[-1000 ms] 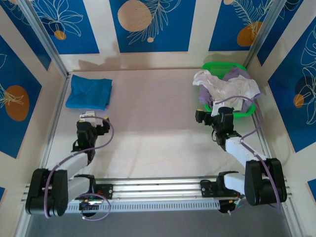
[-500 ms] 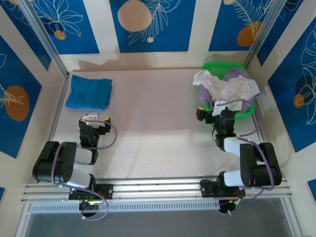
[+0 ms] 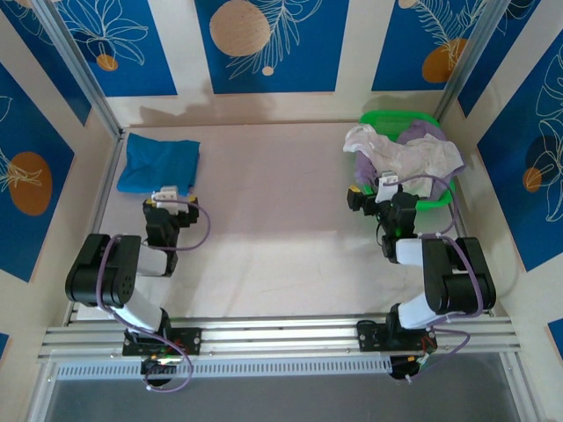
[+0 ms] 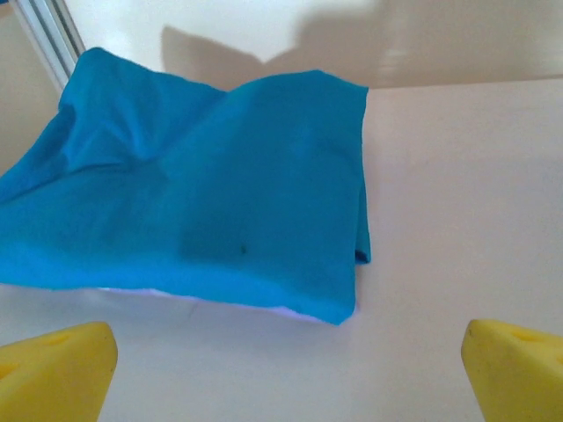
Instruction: Fold and stack the t-shirts
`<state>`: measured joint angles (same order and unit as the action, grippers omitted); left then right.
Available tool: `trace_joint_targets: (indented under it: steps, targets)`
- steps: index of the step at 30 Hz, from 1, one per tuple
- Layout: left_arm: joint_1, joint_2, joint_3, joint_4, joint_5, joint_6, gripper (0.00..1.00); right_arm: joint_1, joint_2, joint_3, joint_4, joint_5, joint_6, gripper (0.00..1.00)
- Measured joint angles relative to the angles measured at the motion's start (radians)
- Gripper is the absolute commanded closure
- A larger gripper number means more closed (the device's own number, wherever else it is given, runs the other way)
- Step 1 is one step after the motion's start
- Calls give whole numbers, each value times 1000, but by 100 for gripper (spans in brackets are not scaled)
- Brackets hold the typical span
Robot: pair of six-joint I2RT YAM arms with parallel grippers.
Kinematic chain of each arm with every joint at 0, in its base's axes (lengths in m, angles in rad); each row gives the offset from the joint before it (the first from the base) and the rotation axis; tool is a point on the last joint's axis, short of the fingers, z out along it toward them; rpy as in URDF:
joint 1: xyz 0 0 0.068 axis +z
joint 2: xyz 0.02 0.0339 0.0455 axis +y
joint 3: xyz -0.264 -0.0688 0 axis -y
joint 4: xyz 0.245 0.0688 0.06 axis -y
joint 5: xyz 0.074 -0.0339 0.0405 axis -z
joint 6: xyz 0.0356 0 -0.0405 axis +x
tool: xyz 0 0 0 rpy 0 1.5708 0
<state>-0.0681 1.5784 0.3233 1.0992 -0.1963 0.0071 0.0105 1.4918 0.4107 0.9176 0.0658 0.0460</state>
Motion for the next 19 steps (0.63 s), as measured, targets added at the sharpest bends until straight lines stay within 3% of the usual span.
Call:
trace_joint_targets:
  steps: [7,19]
  targets:
    - [0,0,10,-76,0,0,0,-19,4,16,-17,-20,11,1]
    - [0,0,-8,-64,-6,-1,0,-20,4,21,-24,-22,12,1]
